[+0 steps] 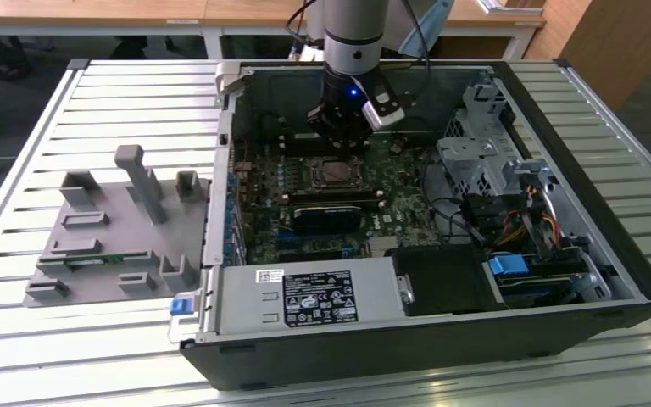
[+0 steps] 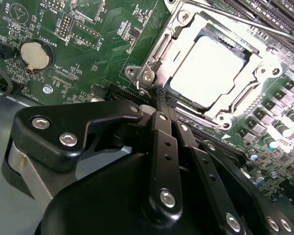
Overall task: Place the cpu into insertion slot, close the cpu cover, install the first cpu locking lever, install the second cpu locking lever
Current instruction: 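Install the first cpu locking lever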
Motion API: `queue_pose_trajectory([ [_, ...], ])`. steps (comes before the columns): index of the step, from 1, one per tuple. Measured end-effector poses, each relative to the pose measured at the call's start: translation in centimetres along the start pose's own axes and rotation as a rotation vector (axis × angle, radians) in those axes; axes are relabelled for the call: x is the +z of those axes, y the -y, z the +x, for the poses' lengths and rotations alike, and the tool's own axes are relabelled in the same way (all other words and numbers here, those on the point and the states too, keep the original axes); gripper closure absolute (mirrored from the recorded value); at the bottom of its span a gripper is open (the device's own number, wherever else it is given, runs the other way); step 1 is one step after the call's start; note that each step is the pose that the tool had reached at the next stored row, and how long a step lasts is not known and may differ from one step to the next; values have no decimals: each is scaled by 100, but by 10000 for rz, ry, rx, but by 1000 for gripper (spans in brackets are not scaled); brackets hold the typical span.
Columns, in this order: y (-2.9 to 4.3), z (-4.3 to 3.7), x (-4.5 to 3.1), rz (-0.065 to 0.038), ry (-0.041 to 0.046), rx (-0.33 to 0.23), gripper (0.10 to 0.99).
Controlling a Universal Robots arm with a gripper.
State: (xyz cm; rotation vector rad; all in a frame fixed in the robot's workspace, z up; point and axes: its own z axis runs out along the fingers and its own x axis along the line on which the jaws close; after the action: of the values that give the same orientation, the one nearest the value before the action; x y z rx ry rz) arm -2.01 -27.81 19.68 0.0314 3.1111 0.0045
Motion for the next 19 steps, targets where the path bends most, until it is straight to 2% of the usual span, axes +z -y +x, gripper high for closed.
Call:
queue_pose_trajectory([
  [9, -11, -2, -8, -37, 13, -1, 980],
  [14, -8, -5, -148, -19, 3, -1, 980],
  [19, 12, -6, -156, -19, 3, -2, 980],
])
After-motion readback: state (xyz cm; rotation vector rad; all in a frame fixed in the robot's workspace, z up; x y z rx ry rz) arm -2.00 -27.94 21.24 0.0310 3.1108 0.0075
